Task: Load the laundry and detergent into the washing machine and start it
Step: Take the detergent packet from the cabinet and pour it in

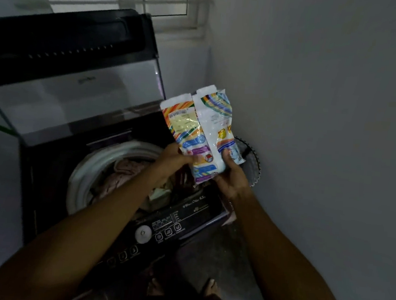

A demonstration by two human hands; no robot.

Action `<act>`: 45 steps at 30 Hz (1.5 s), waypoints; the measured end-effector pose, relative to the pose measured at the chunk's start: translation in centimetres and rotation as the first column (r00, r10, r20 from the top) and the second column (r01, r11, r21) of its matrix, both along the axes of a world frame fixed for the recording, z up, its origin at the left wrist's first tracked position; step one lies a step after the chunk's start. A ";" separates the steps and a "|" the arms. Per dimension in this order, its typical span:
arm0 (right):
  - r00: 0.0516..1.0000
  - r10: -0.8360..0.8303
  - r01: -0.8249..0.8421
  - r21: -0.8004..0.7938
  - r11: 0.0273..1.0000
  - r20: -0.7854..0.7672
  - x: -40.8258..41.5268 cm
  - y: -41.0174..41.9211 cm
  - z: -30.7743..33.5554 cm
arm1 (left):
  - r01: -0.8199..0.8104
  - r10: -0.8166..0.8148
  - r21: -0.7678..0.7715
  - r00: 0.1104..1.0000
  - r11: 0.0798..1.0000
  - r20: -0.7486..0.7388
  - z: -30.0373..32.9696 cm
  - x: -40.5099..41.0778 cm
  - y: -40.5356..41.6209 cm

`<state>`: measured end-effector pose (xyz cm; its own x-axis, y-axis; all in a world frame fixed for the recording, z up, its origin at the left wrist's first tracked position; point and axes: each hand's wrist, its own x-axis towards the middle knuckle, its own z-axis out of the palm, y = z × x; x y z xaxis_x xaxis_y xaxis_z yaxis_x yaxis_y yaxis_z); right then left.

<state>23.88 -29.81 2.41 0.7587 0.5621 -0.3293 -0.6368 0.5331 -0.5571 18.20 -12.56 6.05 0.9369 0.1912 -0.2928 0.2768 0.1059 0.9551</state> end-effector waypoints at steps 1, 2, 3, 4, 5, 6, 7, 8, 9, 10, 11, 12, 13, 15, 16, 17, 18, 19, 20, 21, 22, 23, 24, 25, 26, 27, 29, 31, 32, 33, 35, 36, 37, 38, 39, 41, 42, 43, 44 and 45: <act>1.000 0.002 -0.002 -0.008 1.000 0.022 0.2 -1.1 -0.1 | -0.023 0.023 0.016 1.000 1.000 0.019 0.7 0.6 0.5; 0.999 0.008 -0.007 -0.031 1.000 0.047 0.4 -2.3 -0.1 | -0.061 0.060 0.019 0.997 0.998 0.043 1.7 1.3 1.1; 0.998 0.016 -0.012 -0.065 0.998 0.065 0.6 -3.4 -0.2 | -0.094 0.092 0.015 0.992 0.995 0.085 2.7 2.0 1.7; 0.997 0.017 -0.008 -0.104 0.995 0.080 0.9 -4.5 -0.3 | -0.107 0.102 0.040 0.987 0.993 0.128 3.7 2.7 2.4; 0.995 0.010 0.003 -0.138 0.990 0.095 1.2 -5.6 -0.4 | -0.096 0.081 0.088 0.983 0.991 0.163 4.7 3.5 2.7; 0.993 0.007 0.011 -0.162 0.987 0.114 1.4 -6.6 -0.4 | -0.068 0.040 0.160 0.984 0.985 0.172 5.4 4.1 2.9; 0.991 0.006 0.017 -0.175 0.984 0.133 1.6 -7.4 -0.4 | -0.030 -0.008 0.235 0.987 0.972 0.161 5.8 4.8 2.8; 0.989 0.005 0.021 -0.179 0.984 0.146 1.8 -8.2 -0.3 | 0.010 -0.057 0.313 0.989 0.950 0.140 6.1 5.3 2.5; 0.988 0.004 0.024 -0.180 0.983 0.153 2.0 -9.0 -0.2 | 0.056 -0.107 0.385 0.988 0.921 0.112 6.3 5.8 2.1; 0.987 0.008 0.024 -0.191 0.981 0.161 2.2 -9.8 -0.1 | 0.109 -0.157 0.443 0.985 0.890 0.073 6.3 6.2 1.6; 0.986 0.014 0.022 -0.211 0.977 0.169 2.4 -10.6 0.2 | 0.168 -0.210 0.497 0.977 0.851 0.030 6.2 6.6 1.1; 0.984 0.024 0.018 -0.233 0.972 0.178 2.6 -11.4 0.3 | 0.220 -0.259 0.560 0.966 0.799 -0.010 6.0 6.9 0.7; 0.982 0.033 0.015 -0.252 0.968 0.184 2.7 -12.1 0.4 | 0.254 -0.295 0.620 0.955 0.742 -0.038 5.8 7.2 0.3; 0.978 0.034 0.022 -0.268 0.963 0.205 3.2 -13.2 0.2 | 0.262 -0.303 0.690 0.951 0.675 -0.065 5.3 7.5 -0.3; 0.976 0.032 0.030 -0.278 0.960 0.216 3.5 -13.6 0.0 | 0.251 -0.290 0.708 0.954 0.660 -0.068 5.1 7.7 -0.6; 0.975 0.028 0.039 -0.293 0.955 0.223 3.8 -14.1 -0.1 | 0.237 -0.278 0.731 0.958 0.640 -0.067 4.8 7.8 -1.0; 0.973 0.028 0.045 -0.308 0.950 0.228 4.0 -14.4 -0.2 | 0.225 -0.267 0.757 0.961 0.614 -0.069 4.4 7.9 -1.3; 0.971 0.034 0.046 -0.323 0.945 0.237 4.2 -14.5 -0.1 | 0.220 -0.263 0.777 0.962 0.590 -0.074 4.1 7.9 -1.5; 0.969 0.041 0.046 -0.342 0.939 0.244 4.3 -14.7 -0.1 | 0.219 -0.259 0.787 0.963 0.577 -0.078 3.8 7.8 -1.7; 0.967 0.047 0.049 -0.363 0.931 0.251 4.4 -14.8 0.1 | 0.215 -0.257 0.793 0.963 0.570 -0.076 3.5 7.8 -1.7; 0.967 0.048 0.054 -0.387 0.920 0.250 4.4 -14.9 0.2 | 0.209 -0.253 0.795 0.965 0.569 -0.072 3.2 7.7 -1.6; 0.968 0.049 0.059 -0.412 0.909 0.246 4.5 -15.0 0.4 | 0.204 -0.247 0.796 0.967 0.571 -0.071 2.9 7.6 -1.5; 0.969 0.047 0.065 -0.433 0.899 0.243 4.6 -15.0 0.6 | 0.198 -0.237 0.797 0.969 0.570 -0.071 2.6 7.5 -1.5; 0.969 0.048 0.068 -0.447 0.892 0.243 4.7 -15.0 0.8 | 0.196 -0.225 0.800 0.971 0.568 -0.078 2.3 7.3 -1.4; 0.969 0.050 0.069 -0.459 0.886 0.244 4.8 -15.0 0.9 | 0.198 -0.214 0.796 0.973 0.572 -0.088 2.0 7.2 -1.4; 0.968 0.054 0.070 -0.470 0.880 0.245 4.9 -15.0 1.0 | 0.200 -0.203 0.784 0.974 0.587 -0.096 1.6 7.1 -1.3; 0.966 0.061 0.073 -0.493 0.867 0.251 5.0 -14.9 1.3 | 0.190 -0.180 0.754 0.979 0.629 -0.097 1.0 6.8 -1.2; 0.961 0.075 0.073 -0.508 0.858 0.265 5.1 -14.9 1.3 | 0.172 -0.166 0.733 0.983 0.658 -0.082 0.5 6.6 -1.1; 0.960 0.076 0.076 -0.510 0.857 0.271 5.2 -14.8 1.3 | 0.168 -0.165 0.729 0.983 0.663 -0.076 0.4 6.4 -1.1; 0.958 0.071 0.084 -0.513 0.854 0.276 5.2 -14.8 1.2 | 0.169 -0.169 0.731 0.983 0.661 -0.074 0.3 6.3 -1.1; 0.958 0.053 0.108 -0.527 0.843 0.281 5.1 -14.8 1.2 | 0.175 -0.176 0.730 0.982 0.661 -0.076 0.1 6.1 -1.2; 0.958 0.047 0.116 -0.534 0.838 0.282 5.1 -14.7 1.1 | 0.177 -0.177 0.728 0.981 0.663 -0.078 0.1 6.0 -1.2; 0.957 0.047 0.120 -0.539 0.833 0.285 5.1 -14.6 1.1 | 0.180 -0.180 0.727 0.981 0.663 -0.080 -0.1 5.9 -1.2; 0.956 0.051 0.121 -0.545 0.830 0.289 5.0 -14.5 1.2 | 0.185 -0.182 0.731 0.980 0.657 -0.085 -0.3 5.8 -1.2; 0.954 0.055 0.123 -0.551 0.825 0.296 5.0 -14.4 1.3 | 0.191 -0.182 0.735 0.979 0.651 -0.093 -0.5 5.7 -1.2; 0.948 0.059 0.135 -0.563 0.815 0.313 5.1 -14.2 1.5 | 0.189 -0.167 0.729 0.981 0.657 -0.103 -1.0 5.6 -1.1; 0.945 0.058 0.143 -0.566 0.812 0.322 5.2 -14.1 1.5 | 0.174 -0.150 0.723 0.984 0.669 -0.097 -1.3 5.6 -1.0; 0.943 0.058 0.148 -0.569 0.809 0.327 5.2 -14.0 1.5 | 0.157 -0.132 0.715 0.987 0.682 -0.091 -1.5 5.5 -1.0; 0.942 0.060 0.150 -0.574 0.805 0.331 5.2 -14.0 1.6 | 0.143 -0.120 0.708 0.989 0.692 -0.083 -1.7 5.4 -1.0; 0.941 0.063 0.152 -0.581 0.799 0.334 5.2 -13.9 1.6 | 0.137 -0.114 0.702 0.990 0.699 -0.079 -1.7 5.3 -0.9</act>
<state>29.07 -43.69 4.03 0.8992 0.3005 -0.3180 -0.3486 0.0528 -0.9358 23.51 -13.51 4.33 0.9612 0.2333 -0.1475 0.2651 -0.6315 0.7286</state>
